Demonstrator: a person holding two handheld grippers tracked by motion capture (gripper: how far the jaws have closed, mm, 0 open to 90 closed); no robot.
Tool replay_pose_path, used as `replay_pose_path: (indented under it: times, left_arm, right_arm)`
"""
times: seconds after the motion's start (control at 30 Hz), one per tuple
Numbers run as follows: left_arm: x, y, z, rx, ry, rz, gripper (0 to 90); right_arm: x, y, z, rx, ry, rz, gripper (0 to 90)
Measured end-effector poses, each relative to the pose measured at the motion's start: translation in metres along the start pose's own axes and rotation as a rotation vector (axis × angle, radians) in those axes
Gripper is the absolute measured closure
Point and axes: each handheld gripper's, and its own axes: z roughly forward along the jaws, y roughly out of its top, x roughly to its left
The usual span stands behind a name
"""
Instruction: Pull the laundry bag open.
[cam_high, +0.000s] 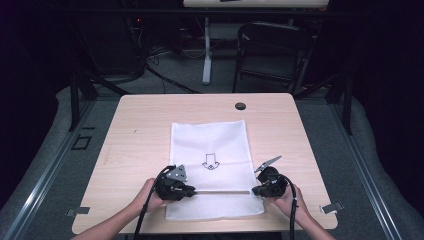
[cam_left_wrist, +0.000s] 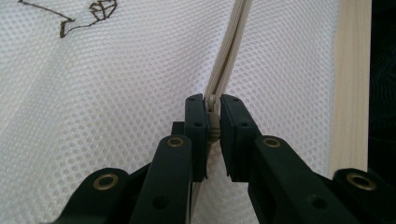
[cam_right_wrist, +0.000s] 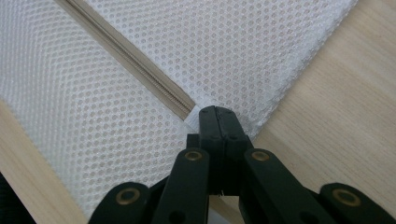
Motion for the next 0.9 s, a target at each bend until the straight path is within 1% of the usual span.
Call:
replay_pose_path:
  times: [0.23, 0.3, 0.33, 0.37, 0.4, 0.43, 0.63, 0.67, 0.7, 0.8, 0.87, 0.9]
  left_arm:
    - [0.0, -0.0016, -0.0022, -0.006, -0.004, -0.005, 82.3]
    - [0.0003, -0.0022, -0.0025, 0.002, 0.001, 0.003, 82.3]
    - [0.0008, -0.0028, -0.0026, -0.003, -0.008, -0.006, 82.3]
    - [0.0007, -0.0029, -0.0026, 0.003, -0.003, 0.001, 82.3]
    - [0.0009, -0.003, -0.0029, 0.001, -0.003, -0.001, 82.3]
    - [0.0009, -0.0029, -0.0031, -0.001, -0.004, -0.003, 82.3]
    - [0.001, -0.003, -0.0033, 0.001, -0.007, 0.0, 82.3]
    - [0.001, -0.0031, -0.0033, 0.006, -0.002, 0.001, 82.3]
    - [0.0014, -0.004, -0.0039, 0.001, -0.01, -0.001, 82.4]
    - [0.0016, -0.0046, -0.0055, -0.001, -0.009, -0.007, 82.3]
    - [0.001, -0.0043, -0.0054, 0.002, -0.008, 0.001, 82.3]
    - [0.0014, -0.0047, -0.0054, -0.002, -0.014, 0.0, 82.3]
  right_arm:
    - [0.0003, 0.0, 0.0, 0.0, -0.002, 0.0, 90.0]
    - [0.0004, -0.0001, -0.0001, 0.0, -0.003, 0.0, 90.0]
    - [-0.0001, -0.0001, -0.0004, 0.005, -0.009, -0.005, 90.0]
    - [-0.0001, -0.0002, -0.0004, 0.005, -0.009, -0.005, 90.0]
    - [0.0003, -0.0002, -0.0001, 0.0, -0.002, -0.001, 90.0]
    - [-0.0001, -0.0001, -0.0004, 0.006, -0.01, -0.005, 90.0]
    - [-0.0001, -0.0001, -0.0004, 0.006, -0.009, -0.004, 90.0]
    - [-0.0001, -0.0001, -0.0004, 0.006, -0.009, -0.004, 90.0]
    - [-0.0001, -0.0001, -0.0004, 0.005, -0.009, -0.004, 90.0]
    - [-0.0001, -0.0001, -0.0004, 0.006, -0.009, -0.004, 90.0]
    - [-0.0002, -0.0001, -0.0004, 0.006, -0.008, -0.003, 90.0]
    - [-0.0001, -0.0001, -0.0004, 0.006, -0.009, -0.003, 90.0]
